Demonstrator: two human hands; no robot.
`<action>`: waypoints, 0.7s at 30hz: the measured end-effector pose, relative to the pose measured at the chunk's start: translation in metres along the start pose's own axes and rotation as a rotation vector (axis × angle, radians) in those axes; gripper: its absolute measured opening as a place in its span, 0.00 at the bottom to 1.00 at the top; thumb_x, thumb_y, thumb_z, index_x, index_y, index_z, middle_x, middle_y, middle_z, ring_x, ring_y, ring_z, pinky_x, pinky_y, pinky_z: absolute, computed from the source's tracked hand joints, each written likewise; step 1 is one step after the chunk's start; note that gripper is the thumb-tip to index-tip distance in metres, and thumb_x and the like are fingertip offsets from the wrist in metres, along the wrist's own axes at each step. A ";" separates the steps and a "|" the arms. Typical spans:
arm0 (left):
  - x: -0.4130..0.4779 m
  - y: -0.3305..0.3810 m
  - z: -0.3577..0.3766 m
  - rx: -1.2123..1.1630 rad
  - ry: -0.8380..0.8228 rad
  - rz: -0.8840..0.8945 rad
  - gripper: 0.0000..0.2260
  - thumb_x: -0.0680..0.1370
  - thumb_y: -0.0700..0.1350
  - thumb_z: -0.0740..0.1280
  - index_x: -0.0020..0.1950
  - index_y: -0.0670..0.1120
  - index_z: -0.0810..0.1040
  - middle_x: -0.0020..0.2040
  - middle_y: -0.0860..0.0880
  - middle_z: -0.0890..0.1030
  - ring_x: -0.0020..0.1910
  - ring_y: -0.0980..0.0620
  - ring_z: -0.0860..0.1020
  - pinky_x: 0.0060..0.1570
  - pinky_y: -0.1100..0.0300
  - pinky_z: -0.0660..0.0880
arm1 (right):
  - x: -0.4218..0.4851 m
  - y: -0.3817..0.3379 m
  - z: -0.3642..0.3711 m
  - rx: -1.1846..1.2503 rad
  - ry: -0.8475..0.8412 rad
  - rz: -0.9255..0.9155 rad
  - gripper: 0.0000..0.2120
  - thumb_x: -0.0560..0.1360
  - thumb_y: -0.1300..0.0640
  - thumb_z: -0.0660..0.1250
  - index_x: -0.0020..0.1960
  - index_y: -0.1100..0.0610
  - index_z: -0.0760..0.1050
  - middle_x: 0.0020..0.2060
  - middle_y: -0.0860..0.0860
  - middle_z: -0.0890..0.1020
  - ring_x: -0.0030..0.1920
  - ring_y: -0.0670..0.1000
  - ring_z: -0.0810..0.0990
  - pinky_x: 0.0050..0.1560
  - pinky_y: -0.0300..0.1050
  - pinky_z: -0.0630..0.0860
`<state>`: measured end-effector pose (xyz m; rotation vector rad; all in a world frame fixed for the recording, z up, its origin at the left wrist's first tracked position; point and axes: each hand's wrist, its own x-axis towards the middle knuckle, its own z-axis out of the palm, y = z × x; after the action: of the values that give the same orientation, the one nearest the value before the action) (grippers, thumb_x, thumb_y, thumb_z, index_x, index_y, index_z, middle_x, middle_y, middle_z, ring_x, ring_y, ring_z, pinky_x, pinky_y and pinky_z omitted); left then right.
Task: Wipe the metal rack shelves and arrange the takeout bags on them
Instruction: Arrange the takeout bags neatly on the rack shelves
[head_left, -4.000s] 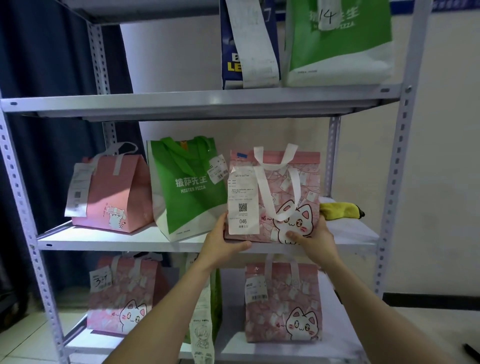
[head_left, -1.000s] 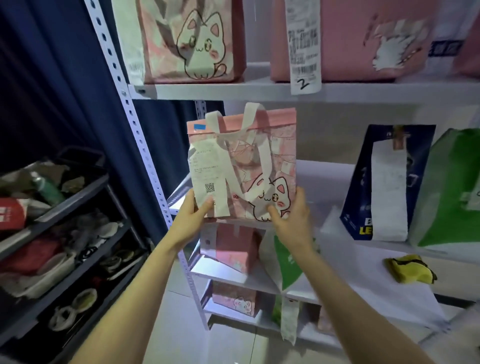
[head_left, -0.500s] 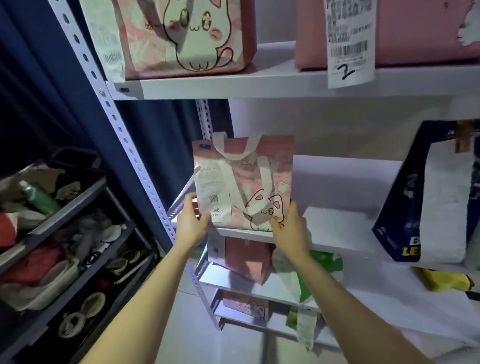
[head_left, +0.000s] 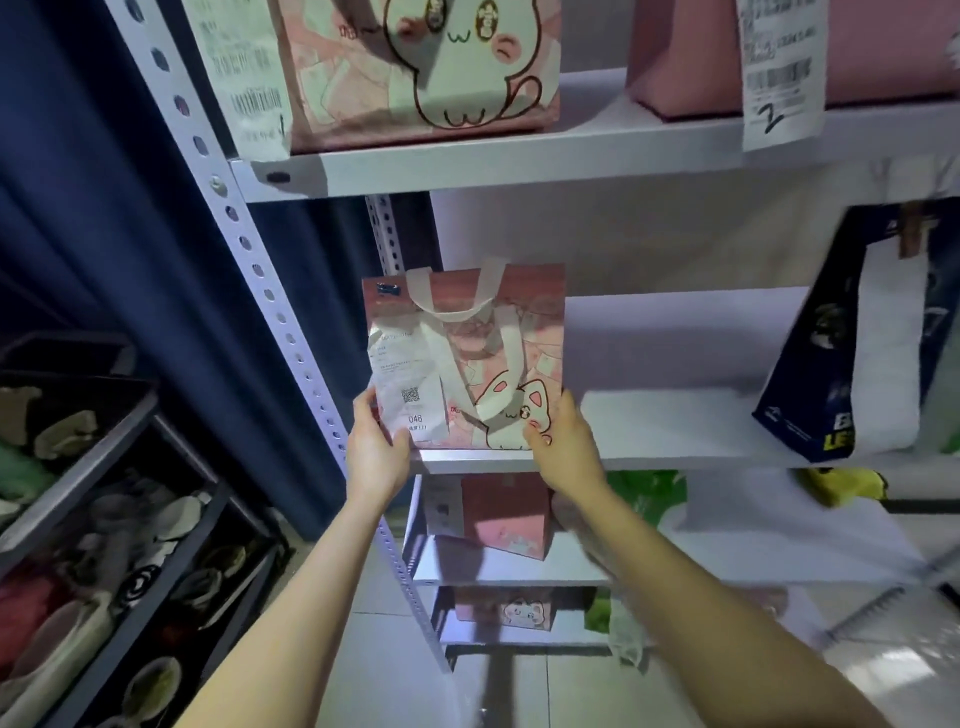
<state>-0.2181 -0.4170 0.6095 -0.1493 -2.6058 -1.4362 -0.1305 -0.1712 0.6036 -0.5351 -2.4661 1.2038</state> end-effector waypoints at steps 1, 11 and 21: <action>-0.002 -0.001 -0.001 0.004 -0.013 0.015 0.28 0.82 0.39 0.67 0.80 0.53 0.64 0.66 0.51 0.81 0.56 0.48 0.82 0.53 0.50 0.80 | 0.001 0.001 -0.003 -0.010 -0.003 0.007 0.23 0.80 0.52 0.71 0.71 0.52 0.66 0.66 0.51 0.80 0.63 0.57 0.81 0.61 0.60 0.82; -0.036 -0.002 -0.007 -0.025 0.167 0.175 0.27 0.80 0.39 0.69 0.76 0.55 0.67 0.69 0.57 0.71 0.56 0.64 0.77 0.54 0.56 0.79 | -0.014 0.001 -0.021 0.015 -0.006 0.024 0.23 0.76 0.53 0.74 0.69 0.50 0.71 0.63 0.49 0.82 0.60 0.51 0.82 0.60 0.56 0.82; -0.062 0.079 0.067 -0.060 -0.038 0.471 0.12 0.82 0.40 0.70 0.62 0.53 0.77 0.53 0.55 0.80 0.45 0.60 0.81 0.44 0.59 0.78 | -0.029 0.047 -0.104 0.055 0.119 0.011 0.17 0.78 0.60 0.73 0.65 0.53 0.79 0.58 0.46 0.84 0.57 0.45 0.83 0.66 0.48 0.80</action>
<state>-0.1505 -0.3194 0.6281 -0.7467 -2.3343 -1.3413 -0.0492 -0.0882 0.6225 -0.5877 -2.3273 1.2044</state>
